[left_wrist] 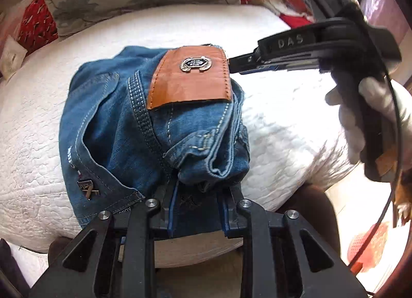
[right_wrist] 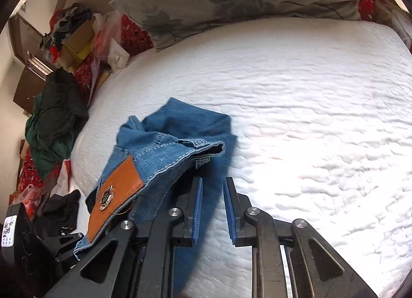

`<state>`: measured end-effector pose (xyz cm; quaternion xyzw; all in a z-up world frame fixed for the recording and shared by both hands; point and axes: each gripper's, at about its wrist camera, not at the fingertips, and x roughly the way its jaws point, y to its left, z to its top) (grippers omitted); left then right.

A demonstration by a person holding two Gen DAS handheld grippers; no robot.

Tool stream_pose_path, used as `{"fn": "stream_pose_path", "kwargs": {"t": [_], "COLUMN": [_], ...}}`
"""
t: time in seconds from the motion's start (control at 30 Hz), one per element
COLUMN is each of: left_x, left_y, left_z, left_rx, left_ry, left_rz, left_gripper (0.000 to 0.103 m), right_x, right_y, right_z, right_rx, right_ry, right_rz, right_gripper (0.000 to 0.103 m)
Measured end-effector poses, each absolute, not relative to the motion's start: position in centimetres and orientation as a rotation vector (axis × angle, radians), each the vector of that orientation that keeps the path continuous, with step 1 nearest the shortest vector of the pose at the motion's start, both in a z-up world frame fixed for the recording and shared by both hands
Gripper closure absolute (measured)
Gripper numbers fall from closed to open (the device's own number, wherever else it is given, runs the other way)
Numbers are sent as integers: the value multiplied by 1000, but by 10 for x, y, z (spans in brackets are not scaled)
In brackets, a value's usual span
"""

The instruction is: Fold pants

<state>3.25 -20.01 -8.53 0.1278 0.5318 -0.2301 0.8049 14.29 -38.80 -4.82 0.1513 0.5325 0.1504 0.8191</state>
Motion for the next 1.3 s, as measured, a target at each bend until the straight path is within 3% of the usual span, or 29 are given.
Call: {"fn": "stream_pose_path", "kwargs": {"t": [0.1, 0.23, 0.27, 0.37, 0.4, 0.53, 0.7, 0.73, 0.77, 0.83, 0.97, 1.03, 1.17, 1.23, 1.3], "left_x": [22, 17, 15, 12, 19, 46, 54, 56, 58, 61, 72, 74, 69, 65, 61], "left_y": [-192, -149, -135, -88, -74, -37, -35, -38, -40, -40, -38, -37, -36, -42, -51], "left_z": [-85, -63, -58, -60, -68, -110, -123, -125, -129, -138, -163, -170, -156, -144, -129], "left_rx": [293, 118, 59, -169, -266, -660, -721, -714, -718, -746, -801, -826, -783, -766, -735], "left_ry": [1140, 1214, 1233, 1288, 1323, 1478, 1503, 1515, 1533, 1561, 1621, 1647, 1620, 1597, 1563], "left_rz": [-505, -561, -567, -542, -527, -485, -486, -491, -494, -503, -463, -461, -483, -514, -544], "left_gripper": [80, 80, 80, 79, 78, 78, 78, 78, 78, 78, 75, 75, 75, 75, 74], "right_x": [122, 116, 118, 135, 144, 190, 234, 238, 239, 231, 233, 246, 245, 233, 217], "right_y": [-414, -432, -430, -408, -393, -315, -236, -223, -209, -184, -171, -178, -234, -266, -297], "right_z": [-51, -22, -12, 10, 13, 0, -40, -49, -56, -48, -34, -55, -27, -12, -7], "right_rx": [355, 393, 402, 436, 437, 385, 260, 216, 125, -65, -209, -280, 75, 146, 168], "right_ry": [1134, 1055, 1027, 971, 970, 1073, 1227, 1270, 1300, 1260, 1128, 1187, 1182, 1162, 1163], "right_rz": [291, 270, 288, 385, 419, 536, 555, 562, 560, 599, 558, 481, 556, 528, 466], "right_gripper": [84, 82, 78, 49, 44, 44, 44, 48, 75, 84, 88, 86, 81, 73, 59]}}
